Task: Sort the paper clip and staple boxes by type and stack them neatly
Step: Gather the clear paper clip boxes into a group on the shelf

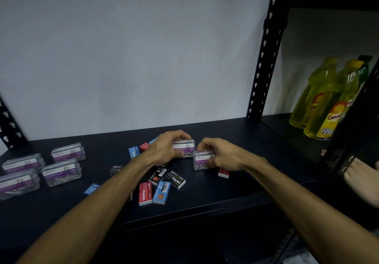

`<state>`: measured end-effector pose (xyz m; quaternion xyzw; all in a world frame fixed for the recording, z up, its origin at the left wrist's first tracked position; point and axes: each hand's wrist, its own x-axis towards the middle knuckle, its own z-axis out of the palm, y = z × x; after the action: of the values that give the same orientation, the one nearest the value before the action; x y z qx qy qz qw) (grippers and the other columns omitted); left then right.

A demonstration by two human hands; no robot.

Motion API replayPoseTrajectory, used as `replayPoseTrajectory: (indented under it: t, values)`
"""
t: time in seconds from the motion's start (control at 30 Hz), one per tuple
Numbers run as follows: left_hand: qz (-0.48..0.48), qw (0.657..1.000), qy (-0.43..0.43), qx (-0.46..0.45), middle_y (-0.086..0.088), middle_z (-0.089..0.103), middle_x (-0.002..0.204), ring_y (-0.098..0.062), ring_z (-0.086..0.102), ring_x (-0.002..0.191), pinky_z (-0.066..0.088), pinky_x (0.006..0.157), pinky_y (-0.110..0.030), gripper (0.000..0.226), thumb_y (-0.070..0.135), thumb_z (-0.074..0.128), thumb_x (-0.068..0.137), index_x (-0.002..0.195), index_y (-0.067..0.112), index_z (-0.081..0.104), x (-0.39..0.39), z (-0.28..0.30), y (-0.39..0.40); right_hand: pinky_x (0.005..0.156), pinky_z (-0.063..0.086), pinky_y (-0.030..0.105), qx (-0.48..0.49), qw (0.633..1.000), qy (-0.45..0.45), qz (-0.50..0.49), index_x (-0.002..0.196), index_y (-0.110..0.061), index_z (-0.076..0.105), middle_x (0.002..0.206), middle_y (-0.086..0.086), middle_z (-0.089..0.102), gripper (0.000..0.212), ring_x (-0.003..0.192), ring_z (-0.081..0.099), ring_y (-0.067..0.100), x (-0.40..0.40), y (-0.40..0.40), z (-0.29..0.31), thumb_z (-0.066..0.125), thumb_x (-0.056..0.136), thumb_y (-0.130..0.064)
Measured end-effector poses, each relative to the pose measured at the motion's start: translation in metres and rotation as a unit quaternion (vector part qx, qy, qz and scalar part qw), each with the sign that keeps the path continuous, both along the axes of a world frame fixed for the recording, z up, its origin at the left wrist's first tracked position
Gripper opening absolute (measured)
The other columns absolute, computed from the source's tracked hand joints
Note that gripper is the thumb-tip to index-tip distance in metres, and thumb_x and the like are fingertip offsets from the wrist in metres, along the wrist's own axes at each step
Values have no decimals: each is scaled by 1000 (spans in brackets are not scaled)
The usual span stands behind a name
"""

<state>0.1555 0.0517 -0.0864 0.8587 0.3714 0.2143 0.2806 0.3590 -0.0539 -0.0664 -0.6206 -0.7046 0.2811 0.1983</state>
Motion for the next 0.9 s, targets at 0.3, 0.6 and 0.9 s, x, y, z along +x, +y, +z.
replayPoseTrajectory:
  t: [0.3, 0.6, 0.9]
  values:
    - [33, 997, -67, -32, 16, 66, 100, 1, 64, 88, 51, 68, -12, 43, 4, 73, 84, 121, 26, 65, -20, 13, -8, 76, 57, 30, 33, 999, -10, -29, 107, -30, 59, 102, -8, 67, 34, 89, 65, 9, -1, -1, 4, 70, 83, -9]
    - [63, 994, -75, -56, 9, 70, 107, -6, 68, 96, 58, 79, -23, 42, 5, 72, 85, 120, 28, 65, -86, 17, -17, 81, 54, 27, 55, 998, -26, -20, 116, -28, 56, 108, -7, 66, 37, 93, 64, 7, -35, 12, 9, 71, 86, -12]
    - [100, 992, -71, -39, 12, 68, 113, -3, 66, 100, 57, 85, -25, 44, 5, 71, 86, 122, 28, 64, -168, 12, -42, 79, 55, 27, 63, 997, -39, 34, 119, -26, 54, 112, -5, 66, 36, 94, 64, 7, -104, 26, 11, 68, 89, -13]
